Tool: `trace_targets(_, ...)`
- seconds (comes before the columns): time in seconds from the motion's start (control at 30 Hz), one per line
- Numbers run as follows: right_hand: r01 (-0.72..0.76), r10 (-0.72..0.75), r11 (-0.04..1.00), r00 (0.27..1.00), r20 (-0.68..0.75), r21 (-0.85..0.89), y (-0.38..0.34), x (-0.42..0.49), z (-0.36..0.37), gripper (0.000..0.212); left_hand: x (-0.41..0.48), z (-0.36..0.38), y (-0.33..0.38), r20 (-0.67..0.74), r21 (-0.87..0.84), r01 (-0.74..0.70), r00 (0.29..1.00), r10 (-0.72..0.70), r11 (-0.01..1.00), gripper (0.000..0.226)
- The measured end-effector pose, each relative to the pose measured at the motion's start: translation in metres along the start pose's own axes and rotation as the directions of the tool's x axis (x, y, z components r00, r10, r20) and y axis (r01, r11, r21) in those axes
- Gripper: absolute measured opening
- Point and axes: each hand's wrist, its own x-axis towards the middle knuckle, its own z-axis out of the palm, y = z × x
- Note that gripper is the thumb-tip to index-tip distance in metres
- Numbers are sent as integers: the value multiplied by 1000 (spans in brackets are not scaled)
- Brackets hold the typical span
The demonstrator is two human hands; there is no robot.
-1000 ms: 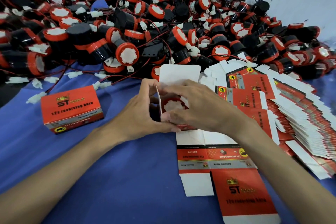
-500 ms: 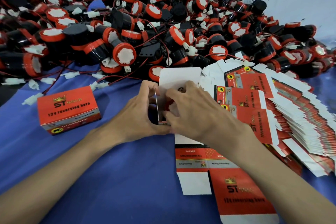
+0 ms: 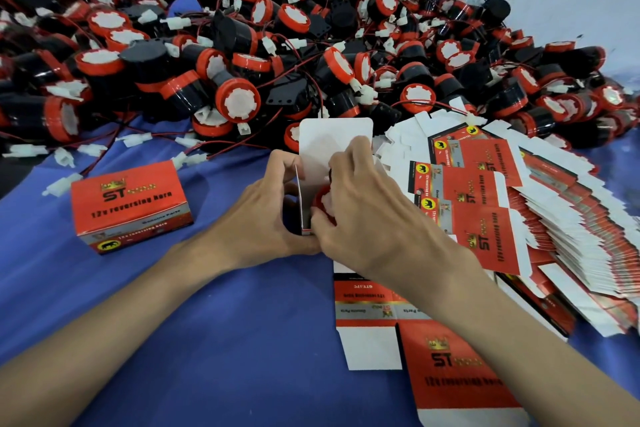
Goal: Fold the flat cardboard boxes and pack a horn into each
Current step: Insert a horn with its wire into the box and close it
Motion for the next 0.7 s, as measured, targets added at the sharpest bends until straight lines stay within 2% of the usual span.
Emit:
trace_targets(0.13, 41, -40, 996, 999, 20, -82, -2, -1, -3, 18, 0, 0, 1, -12, -1, 6, 1000, -6, 1000, 63)
trace_targets(0.27, 79, -76, 989, 997, 32, -124, -2, -6, -5, 28, 0, 1, 0, -12, 10, -4, 1000, 4, 1000, 61)
trace_targets(0.37, 98, -93, 988, 995, 43, -116, -4, -7, -4, 20, 0, 0, -1, 0, -3, 8, 1000, -8, 1000, 64)
trace_targets(0.47, 179, -174, 968, 984, 43, -179, -1, -7, -6, 20, 0, 0, -2, 11, -14, 8, 1000, -8, 1000, 66)
trace_targets(0.53, 186, -173, 970, 981, 89, -155, 2, -5, -7, 26, 0, 0, -2, 10, -18, 8, 1000, -8, 1000, 67)
trace_targets(0.7, 72, -69, 997, 988, 139, -19, 1, -1, -4, 36, 1, 0, -3, 11, -8, -5, 1000, 5, 1000, 67)
